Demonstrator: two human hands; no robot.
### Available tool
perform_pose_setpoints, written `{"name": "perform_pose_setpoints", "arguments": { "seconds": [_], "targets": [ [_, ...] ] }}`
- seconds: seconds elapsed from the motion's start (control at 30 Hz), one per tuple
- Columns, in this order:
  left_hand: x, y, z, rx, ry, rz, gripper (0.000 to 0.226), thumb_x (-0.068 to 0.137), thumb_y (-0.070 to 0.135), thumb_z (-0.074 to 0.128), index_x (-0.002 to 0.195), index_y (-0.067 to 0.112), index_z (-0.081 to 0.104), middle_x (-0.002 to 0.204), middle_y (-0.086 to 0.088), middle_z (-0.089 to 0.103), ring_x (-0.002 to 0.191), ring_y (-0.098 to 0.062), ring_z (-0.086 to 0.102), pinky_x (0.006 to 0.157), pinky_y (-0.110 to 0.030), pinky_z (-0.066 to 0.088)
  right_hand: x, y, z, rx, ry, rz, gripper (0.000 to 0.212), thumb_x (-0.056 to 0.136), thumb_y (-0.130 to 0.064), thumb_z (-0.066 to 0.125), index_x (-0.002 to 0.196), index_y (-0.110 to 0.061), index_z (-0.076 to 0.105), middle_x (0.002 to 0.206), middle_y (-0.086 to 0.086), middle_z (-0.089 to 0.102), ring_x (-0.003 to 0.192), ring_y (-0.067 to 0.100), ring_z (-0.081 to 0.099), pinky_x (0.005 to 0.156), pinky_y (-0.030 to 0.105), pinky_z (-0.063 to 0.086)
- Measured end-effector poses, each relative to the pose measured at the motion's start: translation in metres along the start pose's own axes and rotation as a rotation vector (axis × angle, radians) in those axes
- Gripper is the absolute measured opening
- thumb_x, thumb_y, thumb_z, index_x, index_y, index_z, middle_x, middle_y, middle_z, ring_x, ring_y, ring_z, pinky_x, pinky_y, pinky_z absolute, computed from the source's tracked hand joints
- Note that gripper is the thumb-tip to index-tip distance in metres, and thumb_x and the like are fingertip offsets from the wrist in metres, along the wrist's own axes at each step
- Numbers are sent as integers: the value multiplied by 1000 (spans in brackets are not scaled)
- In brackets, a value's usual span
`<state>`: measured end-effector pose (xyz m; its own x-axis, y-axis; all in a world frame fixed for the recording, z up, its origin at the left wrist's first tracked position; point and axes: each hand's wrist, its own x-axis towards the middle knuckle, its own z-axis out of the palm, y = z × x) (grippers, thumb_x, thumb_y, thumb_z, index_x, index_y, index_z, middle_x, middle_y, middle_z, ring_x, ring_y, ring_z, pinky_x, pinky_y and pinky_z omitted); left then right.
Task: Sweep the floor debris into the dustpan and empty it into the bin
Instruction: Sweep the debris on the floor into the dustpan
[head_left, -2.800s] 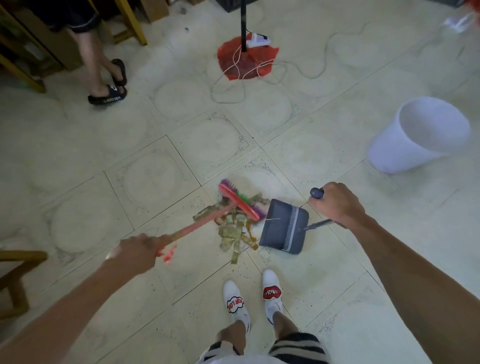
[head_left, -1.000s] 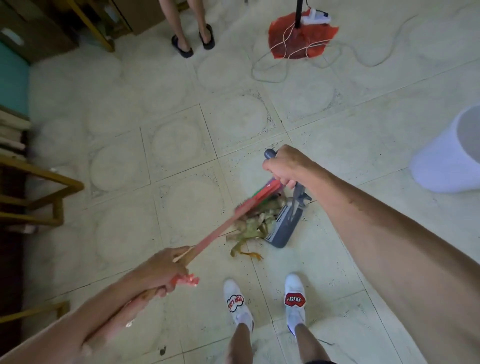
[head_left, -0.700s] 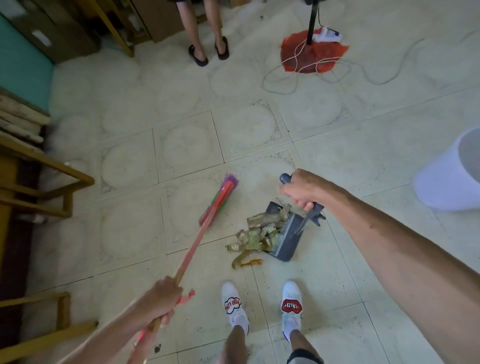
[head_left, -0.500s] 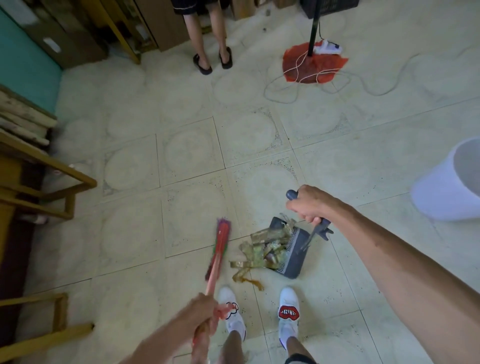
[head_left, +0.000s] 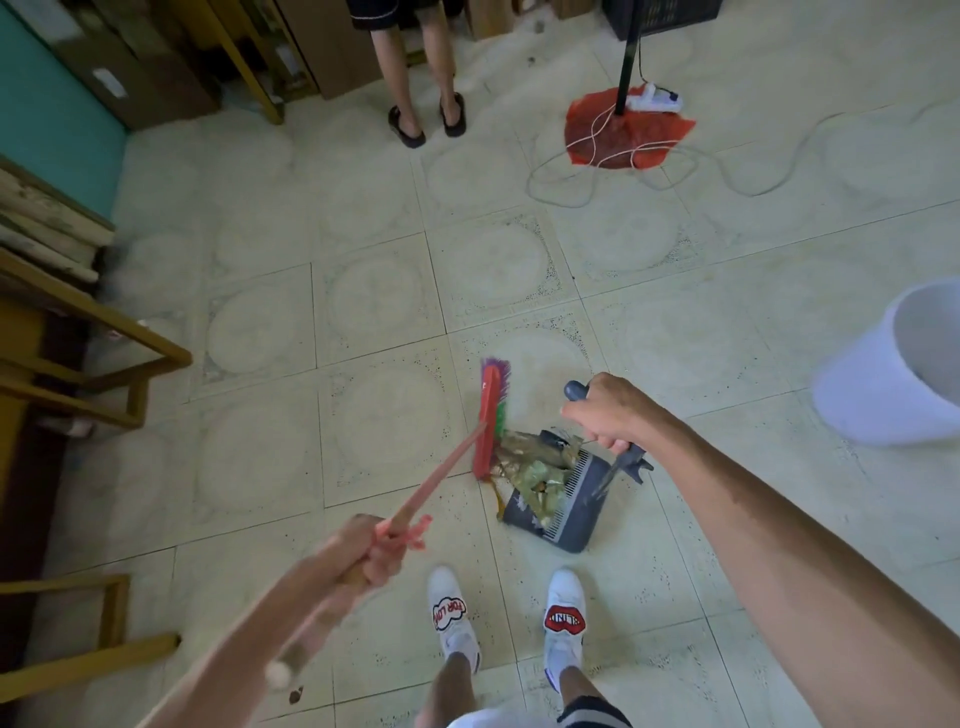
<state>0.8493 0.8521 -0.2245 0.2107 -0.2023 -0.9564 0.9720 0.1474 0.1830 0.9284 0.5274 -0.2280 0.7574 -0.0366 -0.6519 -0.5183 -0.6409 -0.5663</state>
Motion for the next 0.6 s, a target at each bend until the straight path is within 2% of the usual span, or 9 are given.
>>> {"name": "perform_pose_setpoints", "arguments": {
  "seconds": [0.1, 0.13, 0.2, 0.27, 0.3, 0.37, 0.43, 0.5, 0.6],
  "targets": [
    [-13, 2, -38, 386, 165, 52, 34, 104, 18, 37, 103, -8, 58, 46, -1, 48, 27, -9, 32, 23, -16, 28, 0, 1, -2, -18, 39, -5, 25, 83, -20, 58, 61, -8, 57, 50, 4, 59, 23, 8, 45, 31, 14, 34],
    [-13, -3, -47, 538, 249, 76, 31, 103, 21, 41, 107, -4, 58, 47, -4, 57, 29, -10, 35, 24, -18, 31, -1, 1, -2, -26, 52, -3, 24, 82, -20, 59, 61, -9, 56, 49, 4, 60, 24, 8, 46, 31, 14, 36],
    [-7, -18, -51, 856, 412, 186, 19, 101, 23, 47, 111, 10, 57, 63, -10, 72, 32, -12, 48, 27, -22, 39, -1, 0, 0, -41, 87, 0, 24, 81, -20, 59, 59, -11, 54, 46, 1, 57, 26, 10, 47, 33, 15, 36],
    [9, -29, -45, 1075, 467, 308, 14, 100, 19, 49, 113, 23, 50, 73, -10, 70, 33, -6, 55, 30, -21, 44, -1, -3, 4, -36, 118, -7, 27, 84, -19, 59, 60, -12, 52, 45, 0, 53, 28, 12, 47, 32, 15, 35],
    [21, -32, -37, 1130, 466, 346, 22, 99, 19, 50, 119, 29, 45, 76, -8, 67, 33, -5, 55, 31, -17, 43, -1, -6, 6, -36, 125, -16, 29, 87, -20, 58, 61, -11, 51, 47, 1, 53, 31, 12, 48, 33, 15, 35],
    [51, -36, -14, 1218, 435, 357, 42, 97, 17, 54, 135, 25, 39, 82, -5, 62, 36, -6, 52, 32, -13, 40, -2, -11, 14, -56, 140, -33, 32, 93, -23, 55, 63, -13, 50, 52, 1, 54, 36, 13, 50, 35, 16, 37],
    [76, -42, 18, 1249, 398, 279, 53, 94, 10, 58, 141, 11, 35, 86, -5, 59, 42, -7, 53, 34, -14, 41, -1, -13, 23, -86, 193, -45, 38, 94, -25, 55, 58, -19, 45, 51, -3, 50, 36, 9, 46, 31, 12, 30],
    [86, -55, 44, 1135, 309, 144, 50, 94, 6, 56, 140, 2, 37, 84, -8, 65, 40, -6, 53, 36, -15, 43, -1, -16, 29, -126, 238, -23, 40, 94, -30, 56, 57, -18, 45, 51, -3, 49, 37, 8, 44, 31, 14, 27],
    [57, -71, 57, 906, 135, 30, 34, 97, 4, 49, 131, 4, 45, 67, -7, 72, 33, -8, 50, 33, -18, 42, -2, -13, 32, -139, 264, -4, 42, 93, -34, 58, 57, -16, 46, 51, -3, 51, 39, 10, 48, 37, 17, 29]
  ]
}}
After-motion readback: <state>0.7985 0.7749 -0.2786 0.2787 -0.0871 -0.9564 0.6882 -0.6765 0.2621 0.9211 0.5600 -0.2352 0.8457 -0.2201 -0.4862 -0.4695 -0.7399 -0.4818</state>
